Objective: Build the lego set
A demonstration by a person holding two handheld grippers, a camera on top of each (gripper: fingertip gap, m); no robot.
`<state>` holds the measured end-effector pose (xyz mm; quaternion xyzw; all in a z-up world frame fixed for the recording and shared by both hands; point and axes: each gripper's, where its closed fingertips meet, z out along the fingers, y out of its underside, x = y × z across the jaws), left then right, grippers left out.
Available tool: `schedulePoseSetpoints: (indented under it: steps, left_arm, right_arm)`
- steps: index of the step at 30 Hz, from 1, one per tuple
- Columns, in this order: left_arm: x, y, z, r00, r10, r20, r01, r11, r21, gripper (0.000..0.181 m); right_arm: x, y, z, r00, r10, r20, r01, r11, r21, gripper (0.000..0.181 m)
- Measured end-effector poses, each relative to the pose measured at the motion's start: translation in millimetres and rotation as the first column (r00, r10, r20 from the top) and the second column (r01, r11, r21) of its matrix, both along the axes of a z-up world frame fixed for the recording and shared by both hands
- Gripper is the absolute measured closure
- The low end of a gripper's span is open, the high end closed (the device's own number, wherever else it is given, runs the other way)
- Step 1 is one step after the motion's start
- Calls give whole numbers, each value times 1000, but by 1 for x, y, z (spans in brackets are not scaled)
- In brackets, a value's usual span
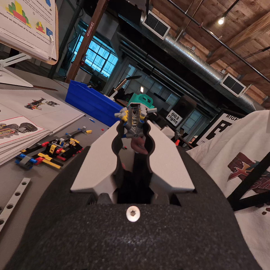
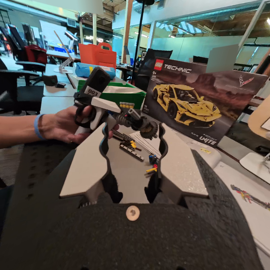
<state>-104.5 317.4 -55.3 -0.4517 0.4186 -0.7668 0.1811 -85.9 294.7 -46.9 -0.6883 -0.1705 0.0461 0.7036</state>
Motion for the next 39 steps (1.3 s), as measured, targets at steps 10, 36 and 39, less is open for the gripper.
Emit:
schedulePoseSetpoints:
  steps: [10, 36, 39]
  left_arm:
    - [0, 8, 1, 999, 40, 3, -40, 999, -3, 157]
    - [15, 2, -33, 983, 121, -138, -91, 974, 208, 157]
    - [15, 3, -34, 982, 127, -141, -95, 972, 214, 157]
  right_arm:
    - [-5, 0, -15, 999, 26, 40, -23, 998, -61, 124]
    - [35, 19, -53, 825, -177, 537, 303, 940, -155, 155]
    - [31, 19, -57, 823, -188, 536, 304, 943, -137, 155]
